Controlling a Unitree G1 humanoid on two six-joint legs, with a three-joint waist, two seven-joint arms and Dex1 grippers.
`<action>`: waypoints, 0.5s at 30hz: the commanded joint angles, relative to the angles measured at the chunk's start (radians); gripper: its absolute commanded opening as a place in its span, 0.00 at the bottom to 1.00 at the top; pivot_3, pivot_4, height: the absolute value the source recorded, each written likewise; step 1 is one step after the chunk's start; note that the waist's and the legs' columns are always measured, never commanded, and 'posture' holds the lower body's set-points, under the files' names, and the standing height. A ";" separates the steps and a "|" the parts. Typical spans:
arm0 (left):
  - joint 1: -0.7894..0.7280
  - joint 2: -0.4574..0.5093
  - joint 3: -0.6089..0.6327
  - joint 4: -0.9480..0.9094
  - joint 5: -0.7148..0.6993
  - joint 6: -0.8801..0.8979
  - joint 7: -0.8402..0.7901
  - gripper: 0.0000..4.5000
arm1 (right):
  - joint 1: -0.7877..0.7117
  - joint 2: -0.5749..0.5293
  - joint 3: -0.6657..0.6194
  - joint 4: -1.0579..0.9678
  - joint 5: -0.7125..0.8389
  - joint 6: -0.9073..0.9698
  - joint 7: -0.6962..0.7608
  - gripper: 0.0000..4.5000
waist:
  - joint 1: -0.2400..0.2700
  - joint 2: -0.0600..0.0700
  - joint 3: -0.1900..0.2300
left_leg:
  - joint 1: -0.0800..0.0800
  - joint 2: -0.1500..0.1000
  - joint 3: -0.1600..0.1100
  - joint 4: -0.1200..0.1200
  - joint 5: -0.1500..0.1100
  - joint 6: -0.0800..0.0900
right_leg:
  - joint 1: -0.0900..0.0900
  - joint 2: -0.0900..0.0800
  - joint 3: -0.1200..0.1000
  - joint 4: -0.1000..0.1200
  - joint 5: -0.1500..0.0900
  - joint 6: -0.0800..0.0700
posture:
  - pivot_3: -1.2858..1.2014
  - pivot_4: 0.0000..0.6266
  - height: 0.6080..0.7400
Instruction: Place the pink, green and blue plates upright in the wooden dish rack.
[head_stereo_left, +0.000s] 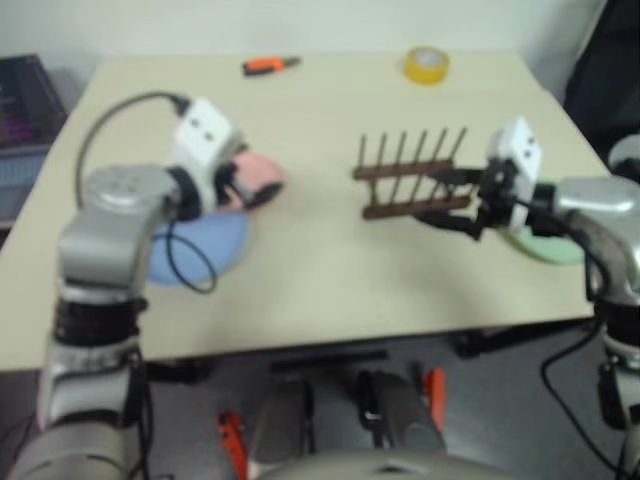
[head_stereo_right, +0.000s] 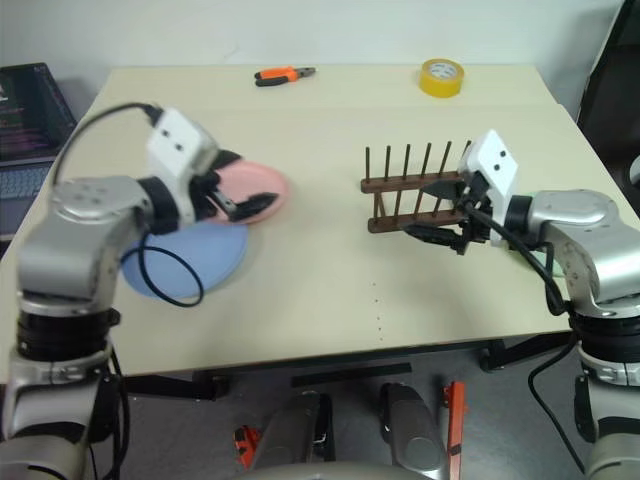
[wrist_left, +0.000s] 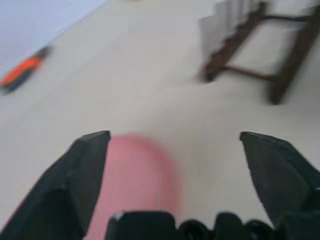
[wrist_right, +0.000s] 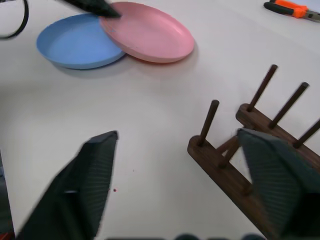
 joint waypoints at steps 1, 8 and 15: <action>-0.094 0.028 0.089 0.115 0.021 0.008 0.092 1.00 | -0.039 0.022 0.029 0.022 -0.032 -0.052 -0.018 1.00 | 0.001 0.000 0.000 | 0.000 0.000 0.000 0.000 0.000 0.000 | 0.000 0.000 0.000 0.000 0.000 0.000 | 0.52 0.24 1.00; -0.258 0.017 0.087 0.579 0.057 -0.101 0.185 1.00 | -0.080 0.081 0.086 0.059 -0.054 -0.086 -0.022 1.00 | 0.007 0.000 0.000 | 0.000 0.000 0.000 0.001 0.000 0.000 | 0.000 -0.001 0.000 0.000 0.001 0.002 | 0.52 0.24 1.00; -0.446 -0.023 0.022 1.110 0.110 -0.331 0.153 1.00 | -0.076 0.095 0.108 0.060 -0.069 -0.097 -0.015 1.00 | 0.024 0.000 0.000 | -0.003 0.000 0.001 0.002 0.000 0.000 | -0.003 -0.002 0.000 0.000 0.002 0.002 | 0.52 0.24 1.00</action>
